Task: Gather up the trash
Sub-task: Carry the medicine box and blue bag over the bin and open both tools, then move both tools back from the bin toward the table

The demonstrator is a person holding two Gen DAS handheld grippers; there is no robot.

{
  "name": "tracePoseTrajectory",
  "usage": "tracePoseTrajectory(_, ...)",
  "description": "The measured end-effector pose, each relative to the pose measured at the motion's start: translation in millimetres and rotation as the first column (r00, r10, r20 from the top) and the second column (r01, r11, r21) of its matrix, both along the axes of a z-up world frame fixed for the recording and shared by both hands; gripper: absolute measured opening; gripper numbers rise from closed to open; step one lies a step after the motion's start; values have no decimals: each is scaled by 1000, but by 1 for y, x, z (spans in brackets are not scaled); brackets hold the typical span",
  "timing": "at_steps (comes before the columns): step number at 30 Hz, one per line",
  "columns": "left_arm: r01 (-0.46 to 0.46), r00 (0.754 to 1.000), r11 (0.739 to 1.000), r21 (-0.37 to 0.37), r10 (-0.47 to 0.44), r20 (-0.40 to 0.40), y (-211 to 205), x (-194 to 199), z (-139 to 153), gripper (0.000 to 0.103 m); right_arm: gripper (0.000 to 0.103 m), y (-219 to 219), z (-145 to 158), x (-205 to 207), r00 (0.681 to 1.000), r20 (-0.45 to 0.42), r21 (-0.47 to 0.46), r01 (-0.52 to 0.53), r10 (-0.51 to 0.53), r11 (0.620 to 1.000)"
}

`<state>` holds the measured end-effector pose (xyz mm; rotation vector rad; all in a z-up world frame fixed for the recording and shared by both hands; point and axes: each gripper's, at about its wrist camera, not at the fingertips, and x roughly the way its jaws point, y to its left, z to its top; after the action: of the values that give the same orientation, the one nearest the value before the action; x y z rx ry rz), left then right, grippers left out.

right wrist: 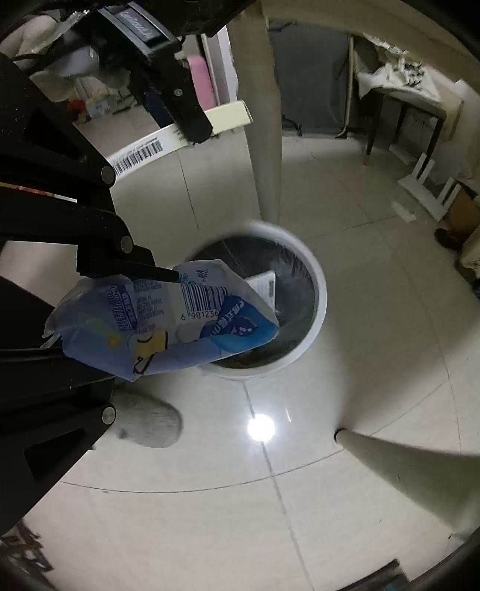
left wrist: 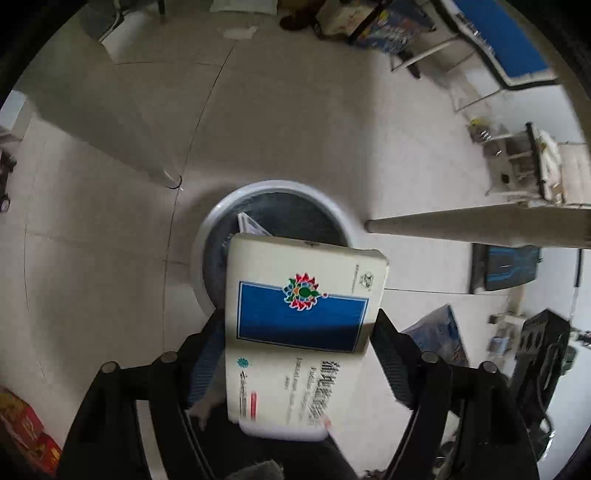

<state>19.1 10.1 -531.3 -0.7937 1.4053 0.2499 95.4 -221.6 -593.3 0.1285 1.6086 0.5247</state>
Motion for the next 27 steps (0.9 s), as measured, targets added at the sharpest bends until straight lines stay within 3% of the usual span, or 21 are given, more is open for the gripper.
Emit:
tracePoseTrajectory(2, 10, 1000, 1000, 18, -10, -5, 4, 7, -25, 97, 15, 8, -38, 10, 999, -24, 29, -23, 24, 999)
tracePoseTrajectory(5, 8, 1000, 998, 59, -7, -14, 9, 8, -39, 97, 39, 18, -80, 20, 997, -42, 32, -59, 60, 998)
tracePoseTrajectory(7, -1, 1000, 993, 117, 2, -11, 10, 2, -38, 97, 63, 22, -95, 25, 996, -50, 39, -73, 74, 997)
tracePoseTrajectory(11, 6, 998, 973, 232, 6, -54, 9, -10, -29, 97, 81, 31, -96, 32, 995, -41, 29, -91, 92, 995)
tracePoseTrajectory(13, 18, 997, 967, 255, 3, -81, 6, -15, -18, 97, 98, 32, -85, 30, 994, -5, -26, -111, 111, 993)
tracePoseTrajectory(14, 21, 995, 964, 266, 5, -96, 5, -18, -13, 97, 101, 35, -78, 29, 992, 19, -64, -126, 127, 990)
tracePoseTrajectory(17, 26, 992, 962, 271, 8, -125, -1, -30, 10, 97, 102, 39, -49, 21, 975, 103, -193, -174, 196, 966)
tracePoseTrajectory(27, 85, 987, 964, 253, -47, -154, -34, -56, 106, 97, 102, 25, 68, -10, 940, 197, -313, -209, 279, 926)
